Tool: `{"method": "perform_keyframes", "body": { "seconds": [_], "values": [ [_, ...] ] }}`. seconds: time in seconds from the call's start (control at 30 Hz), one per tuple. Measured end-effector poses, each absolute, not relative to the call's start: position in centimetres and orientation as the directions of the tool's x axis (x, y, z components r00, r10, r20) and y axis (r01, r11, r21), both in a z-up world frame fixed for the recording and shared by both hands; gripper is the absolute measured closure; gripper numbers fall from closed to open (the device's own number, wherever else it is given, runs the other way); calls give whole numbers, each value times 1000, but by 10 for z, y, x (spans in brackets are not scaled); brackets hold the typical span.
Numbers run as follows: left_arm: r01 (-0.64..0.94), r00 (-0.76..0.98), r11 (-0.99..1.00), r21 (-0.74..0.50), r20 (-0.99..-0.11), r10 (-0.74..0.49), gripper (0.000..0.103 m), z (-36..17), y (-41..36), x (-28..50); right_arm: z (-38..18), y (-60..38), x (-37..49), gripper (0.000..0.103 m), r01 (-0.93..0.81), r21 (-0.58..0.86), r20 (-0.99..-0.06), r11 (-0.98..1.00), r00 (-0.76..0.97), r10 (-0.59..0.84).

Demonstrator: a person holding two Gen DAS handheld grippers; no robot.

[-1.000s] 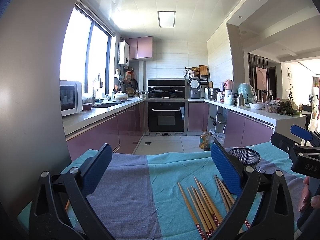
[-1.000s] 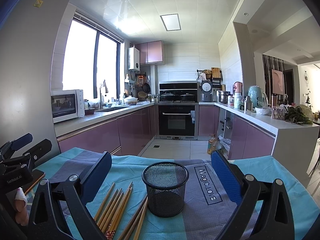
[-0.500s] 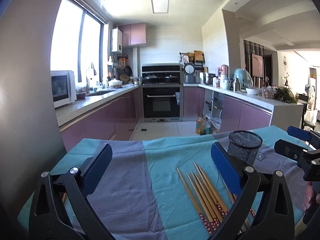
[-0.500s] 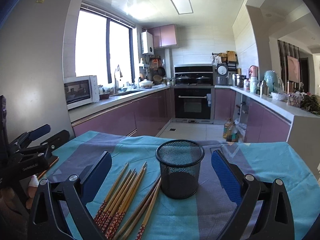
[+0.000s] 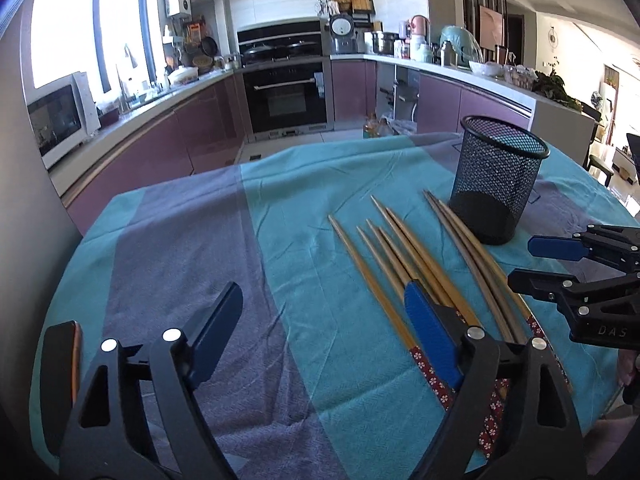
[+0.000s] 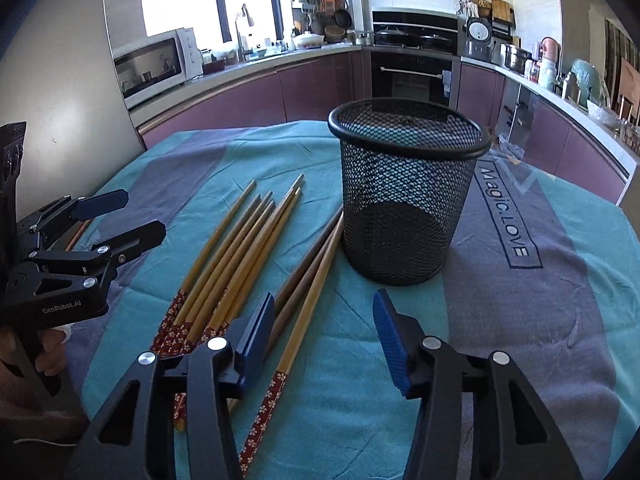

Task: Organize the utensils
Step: 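Close the left tool on one wooden chopstick while the right tool grasps another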

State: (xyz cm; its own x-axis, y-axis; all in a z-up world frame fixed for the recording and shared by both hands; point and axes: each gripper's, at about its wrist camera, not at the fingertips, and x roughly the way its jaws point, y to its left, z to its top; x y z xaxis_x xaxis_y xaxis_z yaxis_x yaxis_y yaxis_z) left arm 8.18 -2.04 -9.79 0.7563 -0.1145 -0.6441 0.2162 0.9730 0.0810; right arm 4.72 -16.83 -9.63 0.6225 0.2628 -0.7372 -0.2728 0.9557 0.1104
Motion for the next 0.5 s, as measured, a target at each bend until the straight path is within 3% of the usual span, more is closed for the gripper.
{"method": "perform_keyframes", "body": {
  "seconds": [0.3,0.5],
  "values": [
    [275,663,958,83,-737,-127,36,-126,-42,113,-105,-172,65,79,-247,134,-772,960,581,258],
    [287,615,957,45,-775,-148,45,-134,-45,130,-108,-172,70,83,-253,136,-777,958,572,261]
  ]
}}
